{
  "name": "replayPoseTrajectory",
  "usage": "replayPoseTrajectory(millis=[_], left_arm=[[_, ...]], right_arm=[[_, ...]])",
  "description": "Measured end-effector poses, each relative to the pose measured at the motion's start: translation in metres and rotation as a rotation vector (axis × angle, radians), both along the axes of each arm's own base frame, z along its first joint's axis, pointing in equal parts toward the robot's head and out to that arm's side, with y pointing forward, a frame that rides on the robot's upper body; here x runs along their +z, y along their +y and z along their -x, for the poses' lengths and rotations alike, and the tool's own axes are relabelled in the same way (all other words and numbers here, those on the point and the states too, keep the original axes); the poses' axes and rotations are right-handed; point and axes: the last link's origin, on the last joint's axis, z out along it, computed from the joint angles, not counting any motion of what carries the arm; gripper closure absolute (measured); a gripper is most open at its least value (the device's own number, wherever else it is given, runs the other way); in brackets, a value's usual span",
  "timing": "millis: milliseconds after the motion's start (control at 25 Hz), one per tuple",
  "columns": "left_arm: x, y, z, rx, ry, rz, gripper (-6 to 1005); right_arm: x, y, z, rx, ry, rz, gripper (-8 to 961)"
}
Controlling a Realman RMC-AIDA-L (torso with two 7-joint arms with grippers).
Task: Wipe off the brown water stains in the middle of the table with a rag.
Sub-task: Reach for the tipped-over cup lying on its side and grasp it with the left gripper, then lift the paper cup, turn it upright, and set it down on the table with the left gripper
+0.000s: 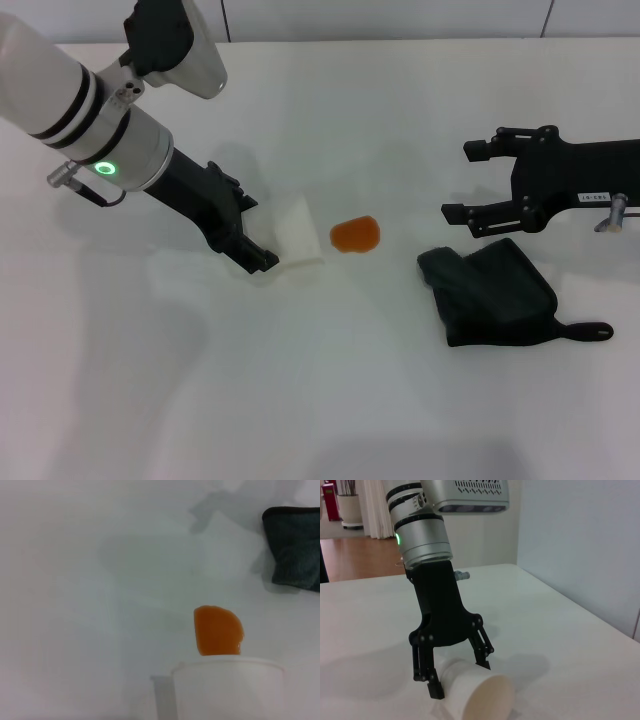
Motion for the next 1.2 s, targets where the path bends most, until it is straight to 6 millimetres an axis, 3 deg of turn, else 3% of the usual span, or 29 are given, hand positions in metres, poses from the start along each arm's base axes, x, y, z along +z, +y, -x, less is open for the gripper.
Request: replayPoseTrajectory(millis=[560, 840, 1200], left_arm=[[0.0, 0.002, -0.002, -0.003, -0.002, -0.011, 175], [0.002, 0.004, -0.003, 0.004, -0.015, -0.027, 286], [0.026, 0.012, -0.006, 0.036, -0.137, -0.122, 354]], right_arm=[[0.0, 0.0, 0.0, 0.0, 0.0, 0.0, 83], [0.0, -0.001, -0.001, -0.003, 0.0, 0.0, 83], [0.001, -0.001, -0.001, -0.001, -0.001, -0.002, 84]])
